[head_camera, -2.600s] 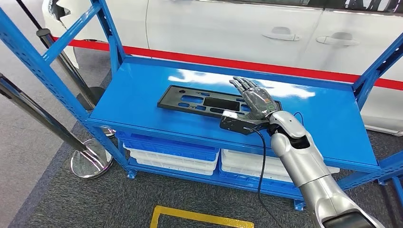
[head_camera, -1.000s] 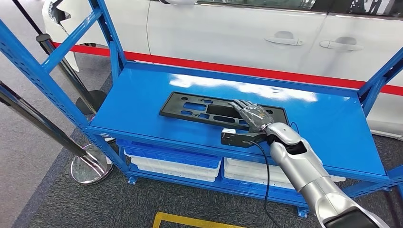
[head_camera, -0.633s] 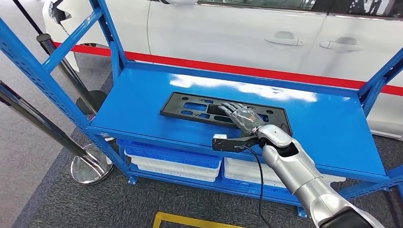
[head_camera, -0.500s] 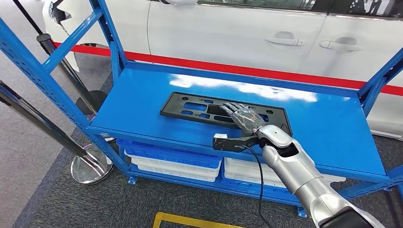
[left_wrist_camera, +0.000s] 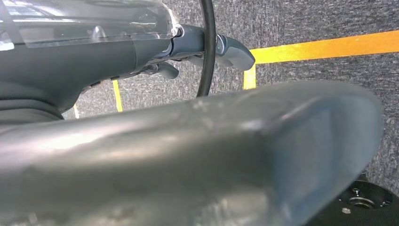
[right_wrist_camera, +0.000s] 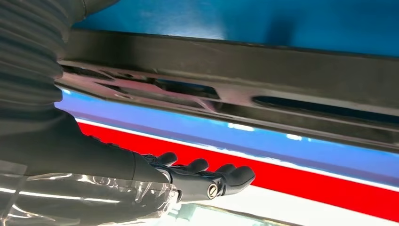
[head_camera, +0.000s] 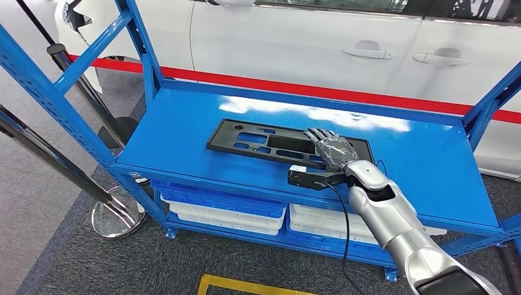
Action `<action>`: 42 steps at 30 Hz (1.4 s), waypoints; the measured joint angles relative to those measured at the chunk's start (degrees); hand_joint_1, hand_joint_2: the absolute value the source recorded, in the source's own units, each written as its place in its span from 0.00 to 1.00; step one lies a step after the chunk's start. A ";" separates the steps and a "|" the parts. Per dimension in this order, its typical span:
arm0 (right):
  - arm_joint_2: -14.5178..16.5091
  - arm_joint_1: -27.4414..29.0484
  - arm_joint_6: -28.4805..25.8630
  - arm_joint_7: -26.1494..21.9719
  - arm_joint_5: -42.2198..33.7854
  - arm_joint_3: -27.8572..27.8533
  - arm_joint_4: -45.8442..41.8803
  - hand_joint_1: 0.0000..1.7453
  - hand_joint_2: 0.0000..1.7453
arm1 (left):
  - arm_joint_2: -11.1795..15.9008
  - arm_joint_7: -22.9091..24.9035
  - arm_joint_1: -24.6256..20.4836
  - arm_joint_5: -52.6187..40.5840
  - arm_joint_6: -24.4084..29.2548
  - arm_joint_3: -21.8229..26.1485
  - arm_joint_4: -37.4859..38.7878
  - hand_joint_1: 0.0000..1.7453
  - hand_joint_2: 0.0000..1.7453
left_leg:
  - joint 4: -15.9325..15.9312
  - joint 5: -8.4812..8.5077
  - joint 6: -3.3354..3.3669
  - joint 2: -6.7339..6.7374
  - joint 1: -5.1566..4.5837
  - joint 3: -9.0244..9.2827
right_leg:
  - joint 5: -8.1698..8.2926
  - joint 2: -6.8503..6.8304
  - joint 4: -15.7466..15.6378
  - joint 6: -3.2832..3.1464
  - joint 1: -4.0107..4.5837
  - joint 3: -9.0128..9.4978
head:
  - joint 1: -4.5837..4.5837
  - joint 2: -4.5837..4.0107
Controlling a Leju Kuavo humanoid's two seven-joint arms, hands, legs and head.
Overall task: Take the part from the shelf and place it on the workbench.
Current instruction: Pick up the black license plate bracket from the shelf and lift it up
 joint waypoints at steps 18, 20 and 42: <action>-0.02 -0.58 0.04 -1.13 0.32 -2.46 3.27 0.98 1.00 | 0.00 0.31 0.00 0.31 0.15 0.25 0.00 0.00 0.00 | 0.00 0.00 0.00 0.01 0.00 0.04 | 0.00 0.01 0.00 0.00 0.00 0.02 | 0.00 0.00; -0.02 -0.84 0.01 -1.27 0.32 -2.59 3.45 0.98 1.00 | 0.00 0.31 0.01 0.34 0.15 0.27 0.00 0.00 0.00 | 0.00 0.00 0.00 0.01 0.00 0.05 | 0.00 0.01 0.00 0.00 0.00 0.04 | 0.00 0.00; -0.02 -1.78 -0.02 -2.27 0.17 -3.08 4.41 1.00 1.00 | 0.00 0.67 0.00 0.68 0.79 0.32 0.00 0.00 0.75 | 0.00 0.00 0.00 0.01 0.00 0.20 | 0.00 -0.01 -0.01 0.00 -0.01 0.20 | 0.00 0.00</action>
